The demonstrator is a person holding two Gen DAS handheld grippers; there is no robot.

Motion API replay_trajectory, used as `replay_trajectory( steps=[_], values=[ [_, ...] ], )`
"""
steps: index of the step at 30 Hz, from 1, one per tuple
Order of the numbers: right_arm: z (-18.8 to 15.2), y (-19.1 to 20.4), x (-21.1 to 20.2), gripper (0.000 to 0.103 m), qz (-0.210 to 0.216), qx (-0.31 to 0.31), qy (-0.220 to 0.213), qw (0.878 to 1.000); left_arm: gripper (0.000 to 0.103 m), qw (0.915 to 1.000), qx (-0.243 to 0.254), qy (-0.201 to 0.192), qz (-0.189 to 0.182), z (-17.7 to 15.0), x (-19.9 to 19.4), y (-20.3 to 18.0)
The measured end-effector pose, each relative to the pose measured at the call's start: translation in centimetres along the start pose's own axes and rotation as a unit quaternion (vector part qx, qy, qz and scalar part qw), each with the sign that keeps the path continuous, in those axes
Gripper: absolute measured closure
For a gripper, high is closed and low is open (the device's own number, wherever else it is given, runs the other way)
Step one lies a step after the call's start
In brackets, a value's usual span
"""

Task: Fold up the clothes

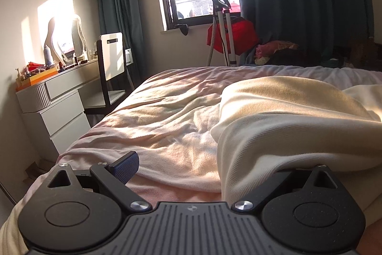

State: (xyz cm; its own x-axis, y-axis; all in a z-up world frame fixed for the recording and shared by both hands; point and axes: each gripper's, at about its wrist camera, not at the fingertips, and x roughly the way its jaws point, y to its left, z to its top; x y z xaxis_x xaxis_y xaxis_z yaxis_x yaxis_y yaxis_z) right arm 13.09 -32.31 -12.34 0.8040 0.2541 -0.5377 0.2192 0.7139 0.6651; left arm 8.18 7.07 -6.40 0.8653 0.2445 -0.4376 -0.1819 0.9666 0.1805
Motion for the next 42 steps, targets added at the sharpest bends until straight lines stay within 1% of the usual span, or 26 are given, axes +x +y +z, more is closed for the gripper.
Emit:
replay_trajectory(
  steps=[1,2,3,4,6,7,8,11,15,18,21,23,25,27,28,29,31,33,34,35,37,39,40,42],
  values=[
    [-0.1,0.1,0.0,0.035,-0.017,-0.007,0.001,1.000,0.004,1.0000,-0.004,0.005,-0.001,0.0,0.1,0.1],
    [-0.3,0.2,0.0,0.029,-0.034,-0.014,0.001,0.999,0.004,0.9999,-0.010,0.010,-0.003,0.0,0.2,0.3],
    [-0.4,0.2,0.1,0.027,-0.040,-0.018,0.001,0.999,0.004,0.9997,-0.016,0.016,-0.006,0.0,0.3,0.4],
    [-0.5,0.0,0.3,0.026,-0.035,-0.017,0.005,0.999,0.004,0.9995,-0.023,0.022,-0.008,0.0,0.3,0.6],
    [-0.6,-0.6,1.1,0.027,-0.006,0.003,0.031,0.999,0.003,0.9986,-0.040,0.033,-0.014,0.0,0.6,1.0],
    [-0.7,-0.7,1.6,0.021,0.002,0.007,0.041,0.999,0.002,0.9978,-0.051,0.039,-0.017,-0.1,0.8,1.2],
    [-0.9,-0.8,2.2,0.019,0.008,0.010,0.050,0.999,0.001,0.9969,-0.061,0.045,-0.019,-0.1,0.9,1.5],
    [-1.1,-0.7,3.5,0.013,-0.006,-0.015,0.056,0.998,0.000,0.9936,-0.091,0.062,-0.024,-0.1,1.5,2.3],
    [-1.1,-1.0,4.2,0.012,0.001,-0.011,0.059,0.998,0.000,0.9900,-0.115,0.076,-0.029,-0.2,2.0,2.9],
    [-1.0,-0.8,4.3,0.012,0.002,-0.012,0.059,0.998,0.000,0.9891,-0.121,0.078,-0.030,-0.1,2.1,2.9],
    [-0.7,-1.0,4.0,0.011,0.028,0.017,0.054,0.998,0.000,0.9883,-0.126,0.080,-0.031,-0.1,2.1,2.9],
    [-0.3,-1.1,3.2,0.011,0.067,0.047,0.039,0.996,0.000,0.9871,-0.133,0.084,-0.032,0.0,2.1,3.1],
    [0.0,-1.0,2.5,0.011,0.101,0.048,0.031,0.993,0.000,0.9841,-0.149,0.089,-0.037,0.0,2.2,3.5],
    [0.3,0.3,3.0,0.011,0.098,0.020,0.038,0.994,0.000,0.9806,-0.165,0.093,-0.050,0.1,2.3,3.8],
    [0.0,0.7,3.4,0.012,0.081,0.001,0.047,0.996,0.001,0.9788,-0.170,0.099,-0.058,0.1,2.4,3.8],
    [-0.4,1.1,3.8,0.021,0.063,-0.019,0.055,0.996,0.001,0.9771,-0.173,0.106,-0.065,0.1,2.4,3.8],
    [-1.0,1.1,4.0,0.033,0.028,-0.034,0.052,0.998,0.003,0.9717,-0.181,0.125,-0.086,0.1,2.3,3.8],
    [-0.8,1.0,3.6,0.047,0.024,-0.023,0.043,0.999,0.004,0.9629,-0.196,0.143,-0.119,0.0,2.0,4.0],
    [-0.6,1.1,3.1,0.059,0.024,-0.022,0.035,0.999,0.004,0.9580,-0.206,0.148,-0.134,0.0,1.6,4.3],
    [-0.3,1.3,2.5,0.067,0.024,-0.021,0.026,0.999,0.004,0.9528,-0.215,0.153,-0.150,-0.1,1.3,4.5],
    [0.1,1.6,1.5,0.071,0.025,-0.020,0.010,0.999,0.004,0.9467,-0.232,0.145,-0.171,-0.1,0.3,5.6],
    [0.5,1.7,0.6,0.072,0.027,-0.016,-0.005,0.999,0.004,0.9372,-0.256,0.137,-0.193,0.0,-0.3,6.9],
    [0.7,1.7,0.3,0.072,0.029,-0.011,-0.010,0.999,0.004,0.9296,-0.273,0.137,-0.206,0.0,-0.2,7.4],
    [0.9,1.7,0.0,0.073,0.029,-0.007,-0.014,0.999,0.003,0.9089,-0.319,0.135,-0.233,-0.1,0.5,8.2]
  ],
)
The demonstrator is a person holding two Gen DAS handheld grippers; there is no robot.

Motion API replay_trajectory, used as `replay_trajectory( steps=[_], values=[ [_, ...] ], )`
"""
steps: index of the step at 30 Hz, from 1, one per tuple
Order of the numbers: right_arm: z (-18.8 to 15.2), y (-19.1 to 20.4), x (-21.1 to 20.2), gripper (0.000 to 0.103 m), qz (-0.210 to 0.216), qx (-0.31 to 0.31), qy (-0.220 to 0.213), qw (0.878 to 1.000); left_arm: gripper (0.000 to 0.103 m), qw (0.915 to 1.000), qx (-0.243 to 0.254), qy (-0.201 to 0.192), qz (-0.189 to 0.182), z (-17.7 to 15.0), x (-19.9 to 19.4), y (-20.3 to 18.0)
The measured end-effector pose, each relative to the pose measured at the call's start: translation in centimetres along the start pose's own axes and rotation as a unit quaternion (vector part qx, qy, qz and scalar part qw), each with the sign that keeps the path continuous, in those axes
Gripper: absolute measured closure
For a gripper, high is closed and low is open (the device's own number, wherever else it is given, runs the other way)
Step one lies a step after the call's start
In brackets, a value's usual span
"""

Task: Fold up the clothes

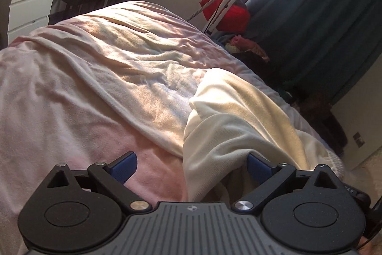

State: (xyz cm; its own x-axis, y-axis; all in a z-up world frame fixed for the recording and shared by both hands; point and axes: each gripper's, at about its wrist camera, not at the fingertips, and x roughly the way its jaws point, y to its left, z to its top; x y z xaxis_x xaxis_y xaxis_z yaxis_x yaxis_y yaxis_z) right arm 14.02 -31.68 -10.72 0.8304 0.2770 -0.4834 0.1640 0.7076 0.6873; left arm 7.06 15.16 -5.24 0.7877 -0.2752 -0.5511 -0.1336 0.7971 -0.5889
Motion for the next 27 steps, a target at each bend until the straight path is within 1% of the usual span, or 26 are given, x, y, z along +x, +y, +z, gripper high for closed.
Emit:
replay_trajectory(
  steps=[3,5,8,9,12,15,17,19,22,23,25,27],
  values=[
    [-0.1,-0.6,0.3,0.073,-0.008,0.006,0.002,1.000,0.001,0.9964,-0.067,0.001,-0.053,0.7,0.8,1.1],
    [-0.2,-0.7,0.8,0.073,-0.012,0.011,0.005,1.000,0.001,0.9941,-0.086,0.014,-0.066,0.9,2.3,1.2],
    [-0.4,-0.7,1.1,0.072,-0.016,0.006,0.005,1.000,0.005,0.9952,-0.077,0.035,-0.050,1.5,4.8,1.1],
    [-0.4,-0.6,1.1,0.072,-0.016,0.003,0.005,1.000,0.005,0.9952,-0.073,0.039,-0.051,1.6,5.5,1.1],
    [-0.6,-0.5,0.9,0.072,-0.015,-0.004,0.004,1.000,0.010,0.9940,-0.061,0.068,-0.061,1.6,7.3,0.9],
    [-0.6,-0.1,0.9,0.072,-0.019,-0.016,0.003,1.000,0.014,0.9951,-0.042,0.064,-0.063,1.3,7.7,0.5],
    [-0.5,0.6,0.6,0.072,-0.019,-0.032,0.001,0.999,0.022,0.9958,-0.032,0.060,-0.061,1.3,7.5,0.4],
    [-0.3,1.2,-0.1,0.073,-0.011,-0.039,-0.004,0.999,0.038,0.9958,-0.032,0.056,-0.065,1.5,7.0,0.4],
    [0.2,2.5,-1.4,0.074,0.004,-0.050,-0.014,0.999,0.056,0.9956,-0.018,0.047,-0.078,1.8,5.9,-0.4],
    [0.4,2.9,-2.1,0.074,0.010,-0.056,-0.022,0.998,0.058,0.9953,-0.010,0.047,-0.084,1.9,5.5,-0.8],
    [1.1,3.3,-3.8,0.075,0.022,-0.064,-0.039,0.997,0.065,0.9926,0.011,0.050,-0.110,2.1,4.9,-2.1],
    [2.3,3.0,-5.8,0.075,0.033,-0.060,-0.054,0.996,0.067,0.9893,0.024,0.056,-0.132,2.0,4.5,-3.6]
  ],
)
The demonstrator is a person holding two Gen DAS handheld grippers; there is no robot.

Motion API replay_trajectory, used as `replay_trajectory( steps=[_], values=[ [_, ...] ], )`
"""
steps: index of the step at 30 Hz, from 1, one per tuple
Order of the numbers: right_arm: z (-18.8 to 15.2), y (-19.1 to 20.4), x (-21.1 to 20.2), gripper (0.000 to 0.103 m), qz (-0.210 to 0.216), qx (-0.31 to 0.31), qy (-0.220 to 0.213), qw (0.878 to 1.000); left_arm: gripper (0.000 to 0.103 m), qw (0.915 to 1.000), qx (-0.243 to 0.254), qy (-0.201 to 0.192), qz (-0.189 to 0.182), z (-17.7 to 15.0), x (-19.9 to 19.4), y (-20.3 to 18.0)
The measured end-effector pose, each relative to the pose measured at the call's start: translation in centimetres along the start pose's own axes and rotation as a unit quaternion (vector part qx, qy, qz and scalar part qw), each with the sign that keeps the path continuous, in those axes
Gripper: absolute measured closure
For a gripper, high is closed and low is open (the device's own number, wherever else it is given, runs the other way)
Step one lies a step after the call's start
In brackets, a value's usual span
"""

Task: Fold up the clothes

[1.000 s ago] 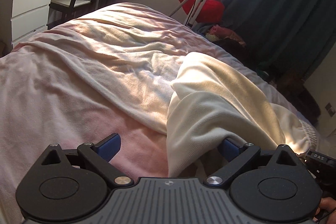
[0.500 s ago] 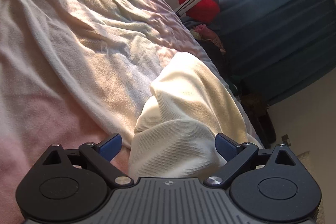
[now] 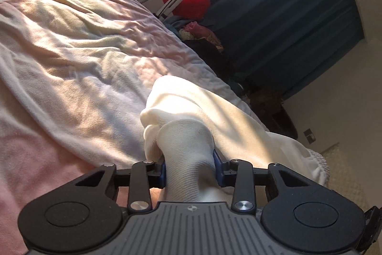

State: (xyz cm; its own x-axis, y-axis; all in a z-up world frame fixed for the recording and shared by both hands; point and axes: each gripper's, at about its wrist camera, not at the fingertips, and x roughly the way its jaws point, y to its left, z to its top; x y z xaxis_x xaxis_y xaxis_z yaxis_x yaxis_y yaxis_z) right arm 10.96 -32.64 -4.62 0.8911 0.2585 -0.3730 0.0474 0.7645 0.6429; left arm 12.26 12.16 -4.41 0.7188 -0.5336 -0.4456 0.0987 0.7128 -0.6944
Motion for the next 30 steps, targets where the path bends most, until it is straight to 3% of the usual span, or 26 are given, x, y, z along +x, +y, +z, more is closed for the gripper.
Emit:
replay_trajectory(
  steps=[4,8,18,24,30],
  values=[
    [3.5,-1.5,-3.0,0.075,-0.012,0.007,-0.015,1.000,0.070,0.9991,0.034,0.008,-0.025,-0.6,1.7,-5.5],
    [8.5,-4.5,-5.5,0.075,-0.042,0.011,-0.042,0.998,0.072,0.9969,0.057,0.026,-0.047,-0.4,6.5,-12.0],
    [22.4,-16.7,-5.6,0.075,-0.122,0.079,-0.118,0.982,0.073,0.9861,0.124,0.086,-0.070,0.3,27.5,-28.3],
    [24.5,-23.9,-3.4,0.075,-0.169,0.129,-0.139,0.967,0.073,0.9753,0.166,0.121,-0.080,-1.1,37.6,-32.4],
    [19.4,-28.7,-2.6,0.075,-0.191,0.137,-0.137,0.962,0.072,0.9636,0.203,0.139,-0.105,-4.5,41.6,-29.0]
  ],
)
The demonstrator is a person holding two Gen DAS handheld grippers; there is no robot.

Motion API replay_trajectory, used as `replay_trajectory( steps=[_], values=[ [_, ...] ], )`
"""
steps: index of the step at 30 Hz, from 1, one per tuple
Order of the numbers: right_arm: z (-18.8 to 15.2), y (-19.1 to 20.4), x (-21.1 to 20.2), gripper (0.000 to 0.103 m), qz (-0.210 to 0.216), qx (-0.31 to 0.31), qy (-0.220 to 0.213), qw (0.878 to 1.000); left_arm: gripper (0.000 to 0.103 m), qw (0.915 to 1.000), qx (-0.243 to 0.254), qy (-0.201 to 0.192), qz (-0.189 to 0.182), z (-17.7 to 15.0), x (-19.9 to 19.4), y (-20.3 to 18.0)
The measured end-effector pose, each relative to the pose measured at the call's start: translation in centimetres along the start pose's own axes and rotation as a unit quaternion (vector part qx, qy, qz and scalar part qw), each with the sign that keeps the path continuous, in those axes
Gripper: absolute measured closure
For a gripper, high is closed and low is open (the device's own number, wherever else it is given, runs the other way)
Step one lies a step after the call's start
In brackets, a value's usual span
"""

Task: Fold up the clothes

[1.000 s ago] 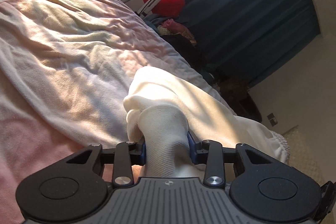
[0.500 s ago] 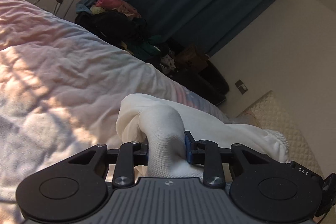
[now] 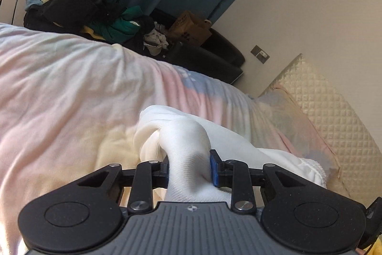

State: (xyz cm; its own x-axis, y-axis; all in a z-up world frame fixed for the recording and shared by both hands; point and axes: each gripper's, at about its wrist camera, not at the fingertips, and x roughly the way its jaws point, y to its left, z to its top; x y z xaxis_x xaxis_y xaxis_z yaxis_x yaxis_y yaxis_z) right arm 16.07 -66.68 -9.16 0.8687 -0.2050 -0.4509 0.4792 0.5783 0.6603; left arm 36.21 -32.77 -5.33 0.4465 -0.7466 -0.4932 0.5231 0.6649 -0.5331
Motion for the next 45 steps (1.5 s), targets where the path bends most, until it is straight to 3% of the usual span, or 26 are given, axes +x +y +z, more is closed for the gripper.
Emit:
replay_trajectory(
  steps=[7,10,16,19,23,27,33,34,35,37,38,43,45],
  values=[
    [-6.3,-3.3,-1.3,0.073,-0.026,0.023,0.035,0.999,0.068,0.9983,0.042,0.038,0.016,-5.0,-1.0,3.1],
    [-9.4,-4.0,-2.3,0.066,-0.045,0.055,0.033,0.997,0.062,0.9985,0.025,0.037,0.030,-6.3,-2.1,3.9],
    [-9.9,-2.0,-6.7,0.064,-0.108,0.102,0.030,0.989,0.054,0.9961,0.026,0.035,0.076,-5.9,-5.4,1.3],
    [-8.8,-0.5,-10.1,0.064,-0.120,0.079,0.026,0.989,0.039,0.9963,0.026,0.030,0.076,-4.8,-8.6,-0.3],
    [-7.0,1.7,-14.6,0.064,-0.102,0.038,0.015,0.994,0.034,0.9953,0.050,0.007,0.083,-3.4,-13.4,-3.5],
    [-5.4,4.6,-18.6,0.064,-0.084,-0.022,-0.004,0.996,0.021,0.9929,0.077,-0.027,0.087,-2.8,-18.3,-7.0],
    [-5.4,9.3,-23.9,0.063,-0.068,-0.131,-0.018,0.989,0.006,0.9862,0.131,-0.050,0.088,-3.8,-24.9,-12.4],
    [-5.6,9.9,-24.7,0.057,-0.061,-0.145,-0.018,0.987,0.002,0.9842,0.143,-0.058,0.088,-4.3,-26.1,-13.2],
    [-5.8,10.4,-25.5,0.036,-0.055,-0.158,-0.019,0.986,0.000,0.9819,0.154,-0.067,0.087,-4.7,-27.1,-13.9],
    [-6.5,11.3,-27.4,0.005,-0.038,-0.180,-0.035,0.982,0.000,0.9781,0.175,-0.078,0.083,-5.6,-29.1,-15.2],
    [-6.8,11.7,-28.4,0.000,-0.031,-0.191,-0.045,0.980,0.000,0.9768,0.182,-0.081,0.079,-6.0,-30.0,-15.7],
    [-8.9,13.4,-31.8,0.000,-0.018,-0.235,-0.071,0.969,0.000,0.9700,0.204,-0.108,0.076,-8.6,-34.3,-17.6],
    [-9.9,13.7,-32.9,0.000,-0.013,-0.245,-0.081,0.966,0.000,0.9712,0.195,-0.115,0.074,-9.8,-35.9,-17.8]
  ],
)
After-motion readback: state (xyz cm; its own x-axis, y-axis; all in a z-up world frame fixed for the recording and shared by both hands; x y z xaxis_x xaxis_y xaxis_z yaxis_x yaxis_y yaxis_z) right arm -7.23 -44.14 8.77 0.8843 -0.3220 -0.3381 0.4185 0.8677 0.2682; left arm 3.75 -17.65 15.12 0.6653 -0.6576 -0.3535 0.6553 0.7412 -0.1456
